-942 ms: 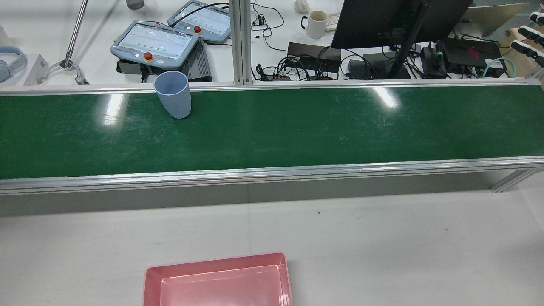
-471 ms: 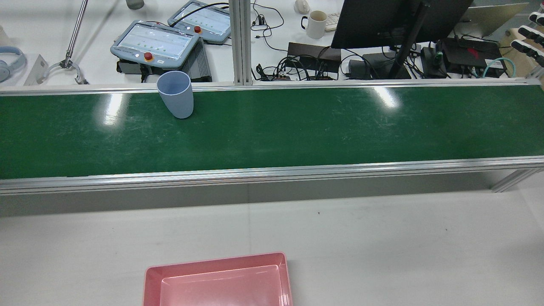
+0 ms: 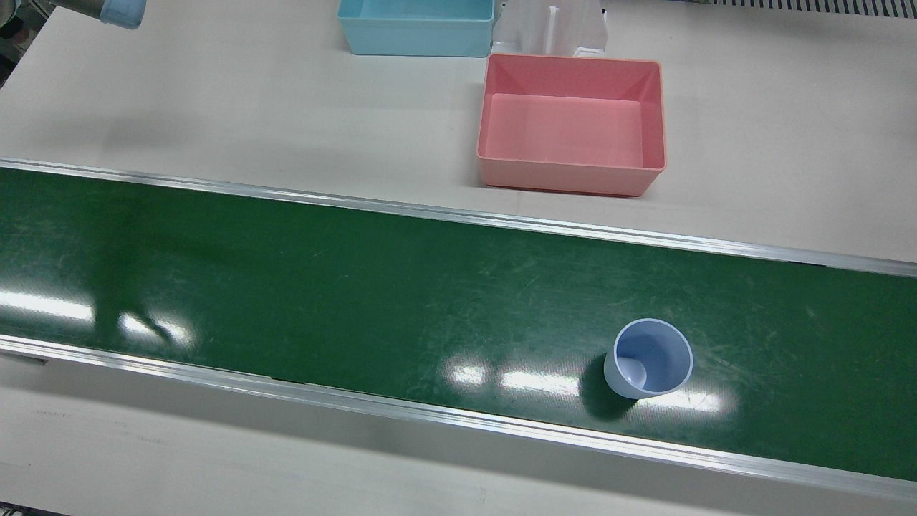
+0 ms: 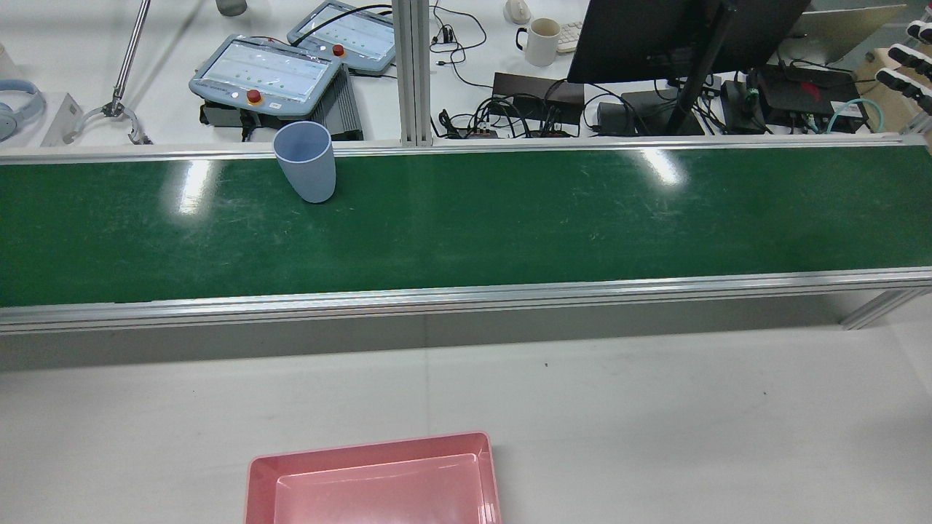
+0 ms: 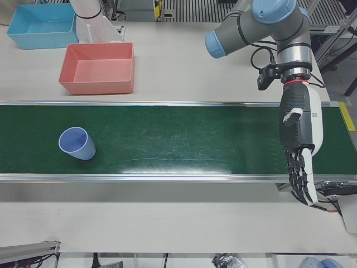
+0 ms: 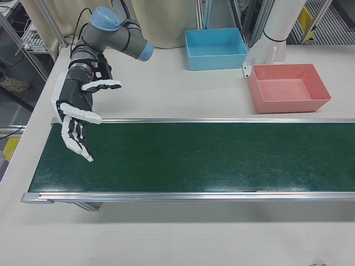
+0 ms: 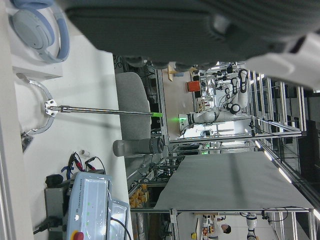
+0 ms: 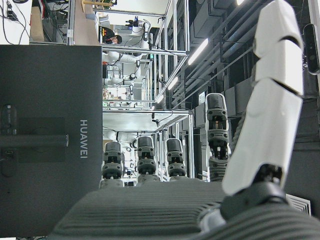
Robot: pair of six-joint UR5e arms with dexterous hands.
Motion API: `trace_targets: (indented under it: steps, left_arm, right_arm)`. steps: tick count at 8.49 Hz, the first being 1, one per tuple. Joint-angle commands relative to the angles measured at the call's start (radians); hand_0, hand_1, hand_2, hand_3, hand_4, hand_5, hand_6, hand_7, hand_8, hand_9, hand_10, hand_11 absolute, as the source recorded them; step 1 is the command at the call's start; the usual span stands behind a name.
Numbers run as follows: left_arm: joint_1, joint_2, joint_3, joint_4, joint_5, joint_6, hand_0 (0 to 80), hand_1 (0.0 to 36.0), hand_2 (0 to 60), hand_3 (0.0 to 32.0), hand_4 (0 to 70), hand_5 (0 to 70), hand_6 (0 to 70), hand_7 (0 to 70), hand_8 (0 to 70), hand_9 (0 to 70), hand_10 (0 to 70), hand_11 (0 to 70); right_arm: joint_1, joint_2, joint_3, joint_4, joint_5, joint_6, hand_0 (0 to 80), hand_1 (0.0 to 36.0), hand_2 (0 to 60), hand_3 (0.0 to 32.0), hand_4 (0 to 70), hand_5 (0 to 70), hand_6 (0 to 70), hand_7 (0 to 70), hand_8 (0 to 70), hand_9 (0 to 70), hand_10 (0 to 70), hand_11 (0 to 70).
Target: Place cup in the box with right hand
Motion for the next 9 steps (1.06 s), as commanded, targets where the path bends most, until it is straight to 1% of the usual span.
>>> trace_targets:
  steps: [1,6,9]
  left_arm:
    - [0.0,0.0,0.001,0.0,0.0,0.0,0.0,0.0,0.0,0.0,0.0,0.0,0.0,0.0,0.0,0.0,0.0,0.0]
    - [0.0,0.0,0.001,0.0,0.0,0.0,0.0,0.0,0.0,0.0,0.0,0.0,0.0,0.0,0.0,0.0,0.0,0.0]
    - [0.0,0.0,0.001,0.0,0.0,0.0,0.0,0.0,0.0,0.0,0.0,0.0,0.0,0.0,0.0,0.0,0.0,0.0]
  right_arm:
    - [0.0,0.0,0.001,0.0,0.0,0.001,52.4,18.9,12.7,11.6,26.9,6.7,5.0,25.1,13.1,16.9,10.2,15.9]
    - [0.001,0.0,0.001,0.0,-0.001,0.001,52.5,19.0,12.8,10.8,27.4,6.7,5.0,25.0,13.0,16.7,9.8,15.3]
    - [0.0,0.0,0.001,0.0,0.0,0.001,52.1,18.4,12.1,11.2,26.6,6.5,4.8,24.1,12.7,16.2,9.6,15.0]
